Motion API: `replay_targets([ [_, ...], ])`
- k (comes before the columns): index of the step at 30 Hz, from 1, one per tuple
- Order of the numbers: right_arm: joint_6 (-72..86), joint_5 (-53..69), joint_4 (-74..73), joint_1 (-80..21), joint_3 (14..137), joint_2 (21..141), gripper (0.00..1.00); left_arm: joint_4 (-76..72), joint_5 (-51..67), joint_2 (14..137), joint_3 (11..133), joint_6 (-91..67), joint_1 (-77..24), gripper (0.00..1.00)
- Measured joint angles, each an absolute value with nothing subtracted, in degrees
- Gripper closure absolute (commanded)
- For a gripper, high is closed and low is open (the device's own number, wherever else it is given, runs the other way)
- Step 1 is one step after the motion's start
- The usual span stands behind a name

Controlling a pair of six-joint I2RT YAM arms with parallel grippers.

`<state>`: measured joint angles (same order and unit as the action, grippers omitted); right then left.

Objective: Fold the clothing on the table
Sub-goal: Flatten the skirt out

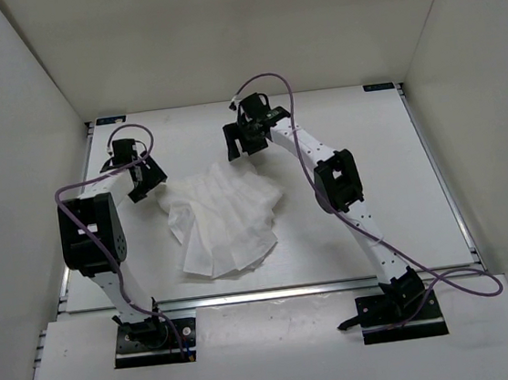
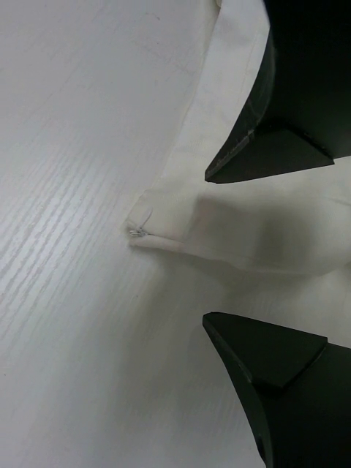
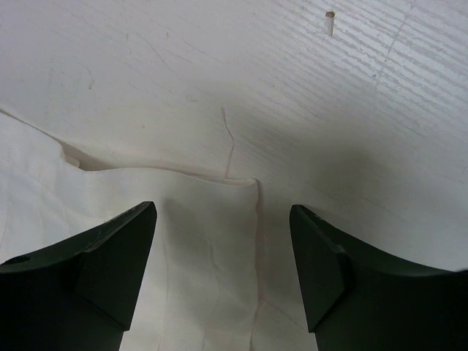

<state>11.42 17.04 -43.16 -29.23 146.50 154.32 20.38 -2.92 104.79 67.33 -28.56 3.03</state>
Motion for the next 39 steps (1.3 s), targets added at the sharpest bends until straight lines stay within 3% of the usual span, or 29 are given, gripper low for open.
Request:
replay_targets([
  [12, 11.7, 15.3, -43.8, -29.6, 146.5, 154.4, 0.45, 15.9, -0.4, 108.1, 67.1, -28.8, 3.3, 0.27],
  [20, 12.2, 15.7, -44.2, -29.6, 146.5, 154.6, 0.64, 14.5, 1.6, 108.5, 66.3, -29.0, 3.9, 0.59],
  [23, 12.5, 15.9, -44.4, -29.6, 146.5, 154.7, 0.81, 14.3, 2.3, 108.5, 66.0, -29.1, 3.9, 0.78],
  [24, 12.5, 15.9, -44.5, -29.6, 146.5, 154.7, 0.94, 14.3, 2.5, 108.5, 65.8, -29.2, 3.9, 0.88],
  [25, 12.8, 16.0, -44.6, -29.6, 146.5, 154.8, 1.0, 14.1, 2.8, 108.5, 65.5, -29.1, 3.9, 0.94],
  [26, 12.9, 16.0, -44.7, -29.6, 146.5, 154.8, 1.0, 13.6, 3.1, 108.5, 65.3, -29.1, 3.9, 1.0],
  [35, 13.9, 15.2, -47.3, -28.3, 148.3, 155.0, 1.0, 12.7, 6.2, 108.5, 65.7, -27.2, 3.2, 1.0],
  [39, 13.9, 13.8, -49.0, -25.5, 148.7, 153.2, 1.0, 17.0, 8.8, 108.5, 72.7, -23.9, 0.9, 1.0],
])
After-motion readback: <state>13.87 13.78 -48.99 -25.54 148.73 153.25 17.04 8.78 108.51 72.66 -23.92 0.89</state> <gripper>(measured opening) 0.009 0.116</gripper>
